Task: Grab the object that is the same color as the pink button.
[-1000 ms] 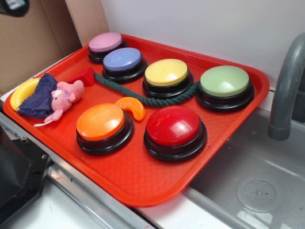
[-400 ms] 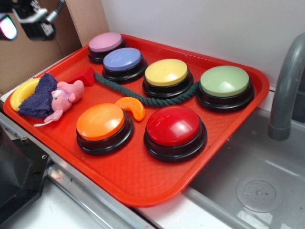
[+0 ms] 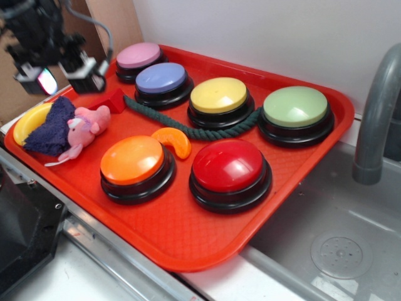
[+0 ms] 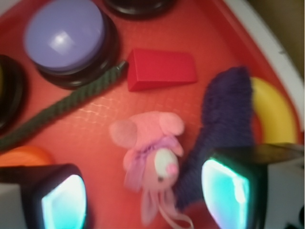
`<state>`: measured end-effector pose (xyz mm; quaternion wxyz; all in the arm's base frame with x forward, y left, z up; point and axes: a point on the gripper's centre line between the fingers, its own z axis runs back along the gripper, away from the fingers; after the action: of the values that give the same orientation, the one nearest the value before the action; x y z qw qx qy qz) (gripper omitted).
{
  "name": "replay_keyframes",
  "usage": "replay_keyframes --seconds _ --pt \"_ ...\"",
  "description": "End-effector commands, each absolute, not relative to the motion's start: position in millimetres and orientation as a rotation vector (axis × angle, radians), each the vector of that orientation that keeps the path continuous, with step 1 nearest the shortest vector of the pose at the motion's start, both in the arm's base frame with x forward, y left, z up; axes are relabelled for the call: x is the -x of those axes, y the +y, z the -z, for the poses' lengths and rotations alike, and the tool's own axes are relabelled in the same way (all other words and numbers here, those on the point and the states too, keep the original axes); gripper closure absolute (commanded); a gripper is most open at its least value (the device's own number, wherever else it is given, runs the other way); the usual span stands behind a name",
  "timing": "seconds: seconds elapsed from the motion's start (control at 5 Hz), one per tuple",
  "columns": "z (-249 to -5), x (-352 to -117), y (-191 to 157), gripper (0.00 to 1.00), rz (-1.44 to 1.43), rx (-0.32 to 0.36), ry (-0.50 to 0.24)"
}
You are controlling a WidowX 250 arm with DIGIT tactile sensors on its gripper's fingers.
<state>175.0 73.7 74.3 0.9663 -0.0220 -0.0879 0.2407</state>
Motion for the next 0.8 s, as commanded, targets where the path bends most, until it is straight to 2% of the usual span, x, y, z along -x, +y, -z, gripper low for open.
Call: replay_keyframes --seconds 0.0,0.2,0.4,0.6 --pt "-34 -183 84 0.00 -0.507 -0.001 -0.196" --pt "-21 -181 84 0.00 -0.523 0.025 -0.173" --pt "-19 -180 83 1.00 -0.553 0.024 -0.203" --pt "-19 -181 82 1.00 -0.560 0.023 -0.204"
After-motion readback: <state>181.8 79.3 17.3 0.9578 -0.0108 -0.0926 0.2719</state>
